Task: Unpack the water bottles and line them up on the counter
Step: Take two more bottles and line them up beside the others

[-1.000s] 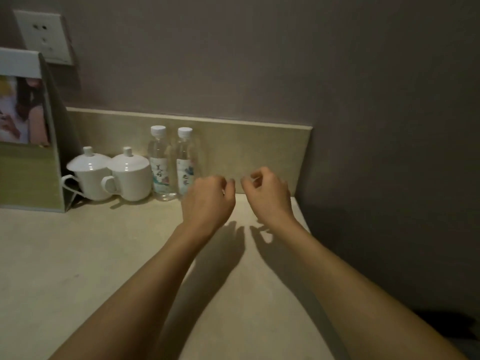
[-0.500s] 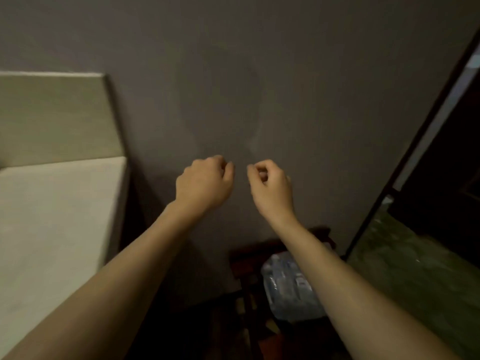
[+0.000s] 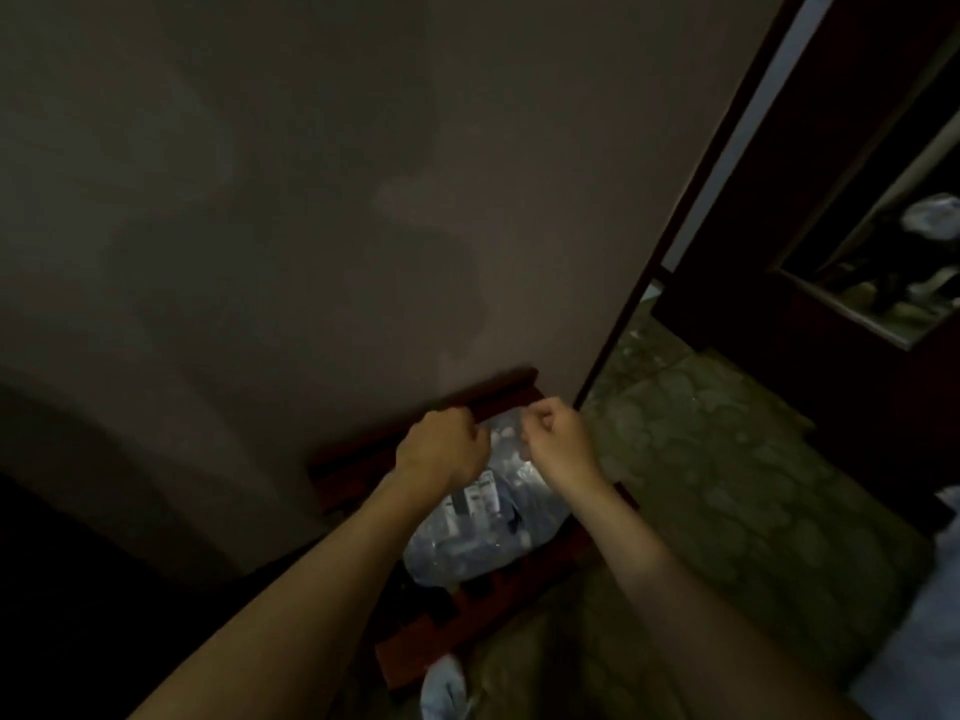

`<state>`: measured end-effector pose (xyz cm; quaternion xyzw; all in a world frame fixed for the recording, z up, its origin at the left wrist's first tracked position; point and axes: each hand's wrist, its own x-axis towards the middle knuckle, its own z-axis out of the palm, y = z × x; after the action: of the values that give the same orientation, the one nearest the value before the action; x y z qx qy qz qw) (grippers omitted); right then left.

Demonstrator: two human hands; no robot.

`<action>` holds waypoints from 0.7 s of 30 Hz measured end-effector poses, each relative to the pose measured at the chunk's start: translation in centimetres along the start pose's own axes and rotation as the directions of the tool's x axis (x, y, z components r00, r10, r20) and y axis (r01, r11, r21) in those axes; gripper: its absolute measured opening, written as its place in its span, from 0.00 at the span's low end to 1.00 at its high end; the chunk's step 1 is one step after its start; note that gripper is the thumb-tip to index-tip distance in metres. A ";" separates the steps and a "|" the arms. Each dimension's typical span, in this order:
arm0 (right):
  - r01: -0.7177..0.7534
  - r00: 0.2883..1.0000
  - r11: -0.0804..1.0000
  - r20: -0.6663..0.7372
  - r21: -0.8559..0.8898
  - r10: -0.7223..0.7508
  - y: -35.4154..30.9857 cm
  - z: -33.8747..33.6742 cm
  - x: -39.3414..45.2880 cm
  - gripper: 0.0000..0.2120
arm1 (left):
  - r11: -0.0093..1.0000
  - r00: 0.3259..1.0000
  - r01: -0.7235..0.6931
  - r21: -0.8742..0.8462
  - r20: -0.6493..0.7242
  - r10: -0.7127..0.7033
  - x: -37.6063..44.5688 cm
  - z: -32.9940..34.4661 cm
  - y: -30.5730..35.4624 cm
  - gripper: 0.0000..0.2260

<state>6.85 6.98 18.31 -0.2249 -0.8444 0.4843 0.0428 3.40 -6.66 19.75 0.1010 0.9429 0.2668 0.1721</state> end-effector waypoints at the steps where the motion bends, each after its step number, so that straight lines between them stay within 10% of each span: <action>1: -0.037 0.998 0.999 0.048 -0.037 0.038 1.1 0.0 1.2 0.07 | 0.999 0.999 0.020 -0.030 0.038 -0.019 1.6 1.4 -0.3 0.16; 12: -0.208 0.820 0.925 0.459 -0.318 0.342 12.0 8.1 9.0 0.09 | 0.915 0.921 0.333 -0.226 0.285 -0.265 8.5 15.0 -5.6 0.14; 21: -0.194 0.740 0.879 0.523 -0.435 0.422 18.1 13.1 14.0 0.06 | 0.775 0.861 0.503 -0.381 0.296 -0.413 13.0 19.9 -7.5 0.16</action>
<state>-3.39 10.22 -5.80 -0.2013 -0.8356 0.3710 -0.3515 -1.78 0.02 -3.69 -0.1491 0.8302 0.4141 0.3422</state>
